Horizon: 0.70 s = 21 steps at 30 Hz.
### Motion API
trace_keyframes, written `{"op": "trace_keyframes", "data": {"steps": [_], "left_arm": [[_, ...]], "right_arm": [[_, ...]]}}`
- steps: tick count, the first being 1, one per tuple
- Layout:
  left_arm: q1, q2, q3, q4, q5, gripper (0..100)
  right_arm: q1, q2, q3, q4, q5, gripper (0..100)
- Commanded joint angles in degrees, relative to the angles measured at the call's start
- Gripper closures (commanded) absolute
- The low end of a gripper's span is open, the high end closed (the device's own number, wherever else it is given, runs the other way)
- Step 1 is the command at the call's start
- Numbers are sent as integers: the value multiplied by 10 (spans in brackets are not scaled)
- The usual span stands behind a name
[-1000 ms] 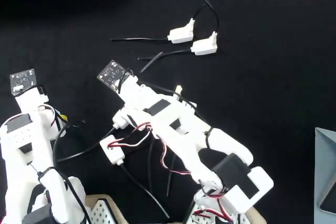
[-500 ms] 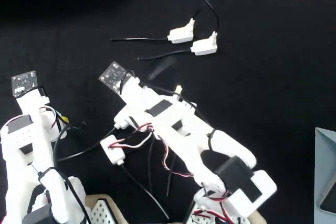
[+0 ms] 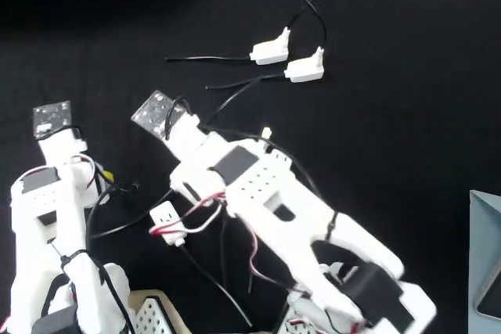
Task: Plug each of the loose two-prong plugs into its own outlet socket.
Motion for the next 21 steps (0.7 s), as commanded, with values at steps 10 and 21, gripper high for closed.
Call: {"op": "trace_keyframes", "data": {"steps": [10,21], "left_arm": [[141,-7,-95,30,-75,775],[265,18,-210,176,-141,684]], "right_arm": [[10,-232,-22,244,-4,969],[224,-422,168,149,-3,986]]}}
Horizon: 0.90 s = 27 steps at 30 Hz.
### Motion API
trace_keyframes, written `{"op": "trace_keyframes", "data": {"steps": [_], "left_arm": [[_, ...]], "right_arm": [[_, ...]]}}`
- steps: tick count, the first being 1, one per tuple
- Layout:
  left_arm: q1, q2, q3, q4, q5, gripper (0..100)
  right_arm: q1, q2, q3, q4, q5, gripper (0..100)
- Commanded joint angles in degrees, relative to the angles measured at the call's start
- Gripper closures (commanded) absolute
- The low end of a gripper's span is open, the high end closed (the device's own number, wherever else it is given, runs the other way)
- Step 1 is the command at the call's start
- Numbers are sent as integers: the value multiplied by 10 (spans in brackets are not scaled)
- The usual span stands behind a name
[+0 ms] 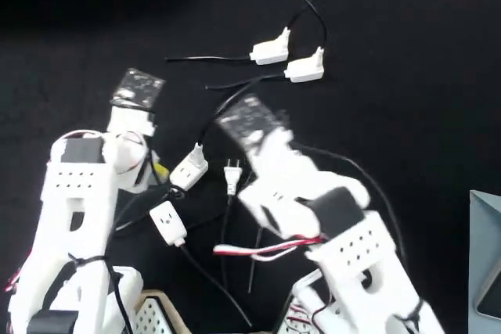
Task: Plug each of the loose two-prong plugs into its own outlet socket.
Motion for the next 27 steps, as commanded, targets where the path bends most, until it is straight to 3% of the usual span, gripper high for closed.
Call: {"op": "trace_keyframes", "data": {"steps": [1,6,16,27], "left_arm": [[35,28,-50,14,-8,684],[61,160,-108,-3,-10,696],[63,393,-226,-54,-11,723],[108,452,-258,-19,-11,764]], "right_arm": [[62,-46,60,-74,-4,986],[89,-78,138,-151,-4,986],[91,-86,144,-158,-4,986],[91,-86,145,-156,-4,986]]}}
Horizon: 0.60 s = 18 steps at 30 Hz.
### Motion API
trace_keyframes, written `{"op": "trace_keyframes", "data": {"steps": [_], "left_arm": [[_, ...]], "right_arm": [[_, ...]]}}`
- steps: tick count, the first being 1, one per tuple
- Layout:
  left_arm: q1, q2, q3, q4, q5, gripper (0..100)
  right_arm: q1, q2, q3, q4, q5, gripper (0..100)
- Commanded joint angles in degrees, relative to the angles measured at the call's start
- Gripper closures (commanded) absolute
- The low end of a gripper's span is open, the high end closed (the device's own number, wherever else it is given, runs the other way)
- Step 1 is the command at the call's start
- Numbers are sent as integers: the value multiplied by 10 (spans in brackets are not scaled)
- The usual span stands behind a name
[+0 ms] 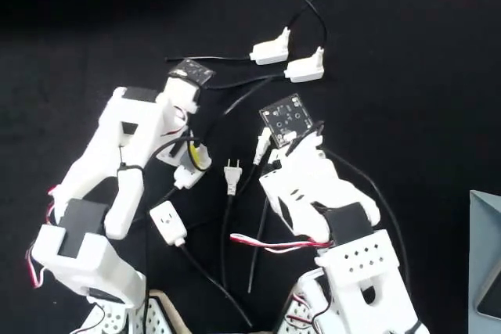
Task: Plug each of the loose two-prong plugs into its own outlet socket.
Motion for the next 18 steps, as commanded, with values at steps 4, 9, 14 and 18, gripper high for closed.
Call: {"op": "trace_keyframes", "data": {"steps": [4,9,14,18], "left_arm": [[28,4,-58,76,-3,765],[14,4,-80,83,0,765],[16,-2,-95,124,-2,765],[15,-31,-101,143,-3,765]], "right_arm": [[9,-9,-2,-7,-3,986],[9,-9,-1,-7,-3,986],[9,-9,5,-8,-3,986],[9,-9,5,-8,-3,986]]}}
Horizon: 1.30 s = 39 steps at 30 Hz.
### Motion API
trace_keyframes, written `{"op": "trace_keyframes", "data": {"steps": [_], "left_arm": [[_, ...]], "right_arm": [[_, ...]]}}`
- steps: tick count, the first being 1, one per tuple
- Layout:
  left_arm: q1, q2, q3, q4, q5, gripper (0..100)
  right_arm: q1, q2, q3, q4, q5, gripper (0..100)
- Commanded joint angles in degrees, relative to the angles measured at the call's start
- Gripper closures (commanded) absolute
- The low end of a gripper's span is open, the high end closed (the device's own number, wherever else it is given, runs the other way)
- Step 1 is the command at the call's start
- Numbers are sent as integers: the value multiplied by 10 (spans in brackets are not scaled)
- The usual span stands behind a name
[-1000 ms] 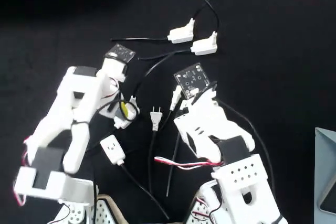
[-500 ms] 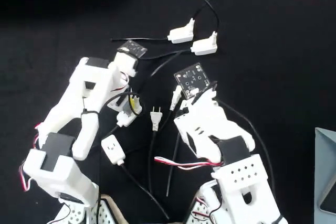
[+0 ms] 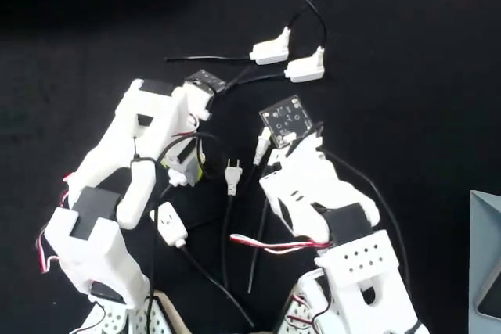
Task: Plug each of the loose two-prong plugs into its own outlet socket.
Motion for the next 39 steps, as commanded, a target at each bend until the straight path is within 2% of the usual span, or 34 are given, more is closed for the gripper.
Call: {"op": "trace_keyframes", "data": {"steps": [1,5,13,16,21,28,34,37,39], "left_arm": [[-7,-40,-28,14,-4,765],[-7,-22,-25,2,-2,765],[-16,44,-1,-88,13,780],[-22,51,-19,-118,33,867],[-37,55,-51,-192,21,974],[-44,63,-98,-270,18,966],[-44,138,-205,-270,19,965],[-47,181,-263,-244,25,889],[-49,204,-303,-210,69,798]], "right_arm": [[9,-9,-4,-8,-3,986],[9,-9,-4,-8,-3,986],[9,-9,-4,-8,-3,986],[9,-9,-4,-8,-3,986],[9,-9,-4,-8,-3,986],[9,-9,-3,-8,-3,986],[9,-7,-3,-8,-3,986],[9,-7,-3,-8,-3,986],[9,-7,2,-12,-2,986]]}}
